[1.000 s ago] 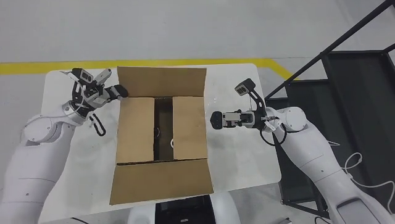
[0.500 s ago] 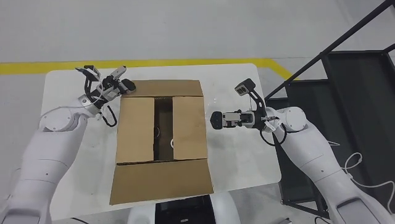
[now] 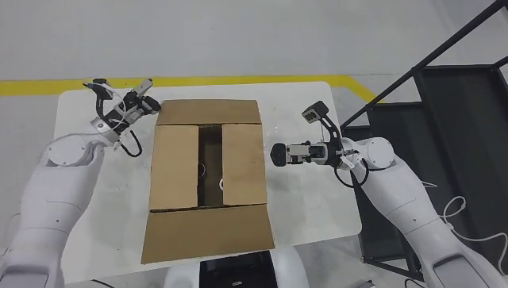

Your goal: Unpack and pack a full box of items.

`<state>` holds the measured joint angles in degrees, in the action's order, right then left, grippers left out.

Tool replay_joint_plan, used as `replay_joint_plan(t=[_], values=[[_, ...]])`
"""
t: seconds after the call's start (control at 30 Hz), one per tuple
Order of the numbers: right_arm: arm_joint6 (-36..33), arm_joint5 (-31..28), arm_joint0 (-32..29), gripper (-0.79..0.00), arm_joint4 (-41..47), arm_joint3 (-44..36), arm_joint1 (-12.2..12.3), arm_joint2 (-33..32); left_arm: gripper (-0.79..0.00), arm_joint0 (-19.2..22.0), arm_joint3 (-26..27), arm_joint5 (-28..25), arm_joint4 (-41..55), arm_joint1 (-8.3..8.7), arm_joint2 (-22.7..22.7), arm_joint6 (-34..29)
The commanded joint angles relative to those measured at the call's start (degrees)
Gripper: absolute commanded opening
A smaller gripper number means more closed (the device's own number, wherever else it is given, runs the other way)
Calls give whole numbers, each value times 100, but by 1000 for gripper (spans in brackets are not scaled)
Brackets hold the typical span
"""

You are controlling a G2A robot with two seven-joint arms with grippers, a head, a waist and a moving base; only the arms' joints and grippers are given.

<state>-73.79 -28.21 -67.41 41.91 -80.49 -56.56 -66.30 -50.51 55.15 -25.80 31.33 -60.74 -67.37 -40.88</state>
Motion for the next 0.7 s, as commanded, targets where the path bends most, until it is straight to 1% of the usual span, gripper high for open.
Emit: replay_joint_plan(t=[0.0,0.1,0.2,0.3,0.37,0.5,0.6,0.67], values=[[0,0,0,0,0,0,0,0,0,-124,224,-299,700,0,-285,293],[0,0,0,0,0,0,0,0,0,-300,495,-544,759,42,-622,696],[0,0,0,0,0,0,0,0,0,-501,764,-548,507,118,-964,959],[0,0,0,0,0,0,0,0,0,-763,1089,-189,107,218,-1289,1052],[0,0,0,0,0,0,0,0,0,-973,1342,203,-96,287,-1492,949],[0,0,0,0,0,0,0,0,0,-1404,1810,1041,-279,414,-1840,369],[193,158,-56,0,-221,-114,4,1,0,-1623,2033,1390,-346,468,-2005,68],[307,257,-41,0,-346,-242,-16,83,0,-1691,2147,1518,-401,482,-2035,-39]])
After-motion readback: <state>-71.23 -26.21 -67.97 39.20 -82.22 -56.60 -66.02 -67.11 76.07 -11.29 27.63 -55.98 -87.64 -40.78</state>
